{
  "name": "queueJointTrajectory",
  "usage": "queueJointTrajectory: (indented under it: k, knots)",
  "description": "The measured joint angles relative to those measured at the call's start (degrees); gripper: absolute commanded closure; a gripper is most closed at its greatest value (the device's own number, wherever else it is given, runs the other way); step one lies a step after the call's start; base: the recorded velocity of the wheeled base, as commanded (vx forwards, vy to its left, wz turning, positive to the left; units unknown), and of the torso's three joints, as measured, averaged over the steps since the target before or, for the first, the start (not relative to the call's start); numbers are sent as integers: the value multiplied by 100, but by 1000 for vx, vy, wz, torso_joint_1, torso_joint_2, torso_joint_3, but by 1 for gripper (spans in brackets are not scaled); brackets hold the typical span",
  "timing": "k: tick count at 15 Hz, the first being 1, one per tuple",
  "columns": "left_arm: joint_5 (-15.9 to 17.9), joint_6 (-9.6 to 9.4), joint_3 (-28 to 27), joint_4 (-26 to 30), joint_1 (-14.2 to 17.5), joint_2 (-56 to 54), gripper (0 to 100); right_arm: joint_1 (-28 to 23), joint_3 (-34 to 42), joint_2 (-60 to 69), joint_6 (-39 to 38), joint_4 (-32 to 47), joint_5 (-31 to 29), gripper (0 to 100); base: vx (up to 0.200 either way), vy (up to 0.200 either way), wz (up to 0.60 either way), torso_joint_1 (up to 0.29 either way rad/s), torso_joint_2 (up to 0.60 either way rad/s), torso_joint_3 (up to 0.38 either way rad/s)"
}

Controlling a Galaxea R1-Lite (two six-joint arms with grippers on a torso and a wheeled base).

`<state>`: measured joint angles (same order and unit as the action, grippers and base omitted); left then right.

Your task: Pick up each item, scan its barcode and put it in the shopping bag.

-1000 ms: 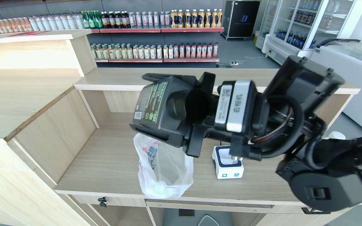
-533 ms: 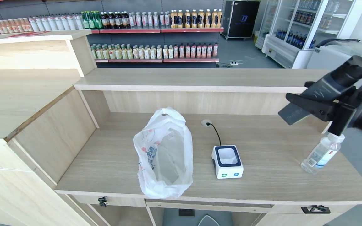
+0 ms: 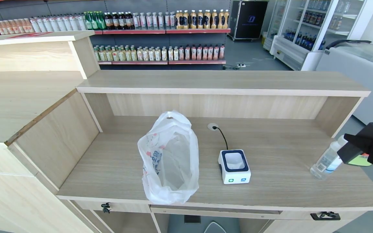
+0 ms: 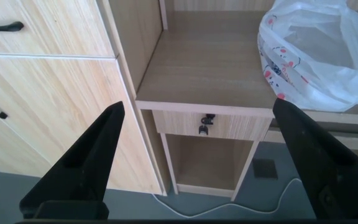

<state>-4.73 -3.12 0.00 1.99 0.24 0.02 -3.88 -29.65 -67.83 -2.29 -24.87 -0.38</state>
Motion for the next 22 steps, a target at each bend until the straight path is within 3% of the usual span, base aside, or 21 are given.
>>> queueJointTrajectory:
  k: [2,4,8,11,22]
  knots:
    - [0,4,0,-2,0,0,0,49,0,16,456,35,-947,100,0,0,0,0,0,0]
    - [0,0,0,-2,0,0,0,79,10,28,719,82,-1223,100,0,0,300,-1,-1,-1]
    - [0,0,0,-2,2,0,0,223,-190,57,711,475,-1191,100,0,0,600,1,4,2]
    - [0,1,0,0,0,0,0,372,-729,35,229,1563,-1150,100,0,0,600,2,1,2]
    - [0,1,0,0,0,0,0,473,-1462,-1720,-340,1649,-919,100,0,0,0,0,0,0]
